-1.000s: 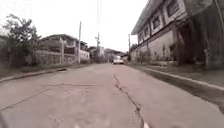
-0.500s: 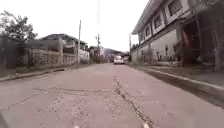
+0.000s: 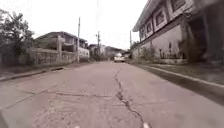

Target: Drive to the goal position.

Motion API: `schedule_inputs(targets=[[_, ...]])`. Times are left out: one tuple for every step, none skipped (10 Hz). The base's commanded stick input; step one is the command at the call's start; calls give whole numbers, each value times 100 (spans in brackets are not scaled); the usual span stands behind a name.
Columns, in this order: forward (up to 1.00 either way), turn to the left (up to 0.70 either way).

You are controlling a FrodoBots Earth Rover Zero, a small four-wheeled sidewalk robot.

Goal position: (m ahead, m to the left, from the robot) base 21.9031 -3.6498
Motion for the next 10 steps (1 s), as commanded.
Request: schedule_inputs(targets=[[70, 0], [70, 0], [70, 0], [70, 0], [70, 0], [70, 0], [70, 0], [70, 0], [70, 0], [70, 0]])
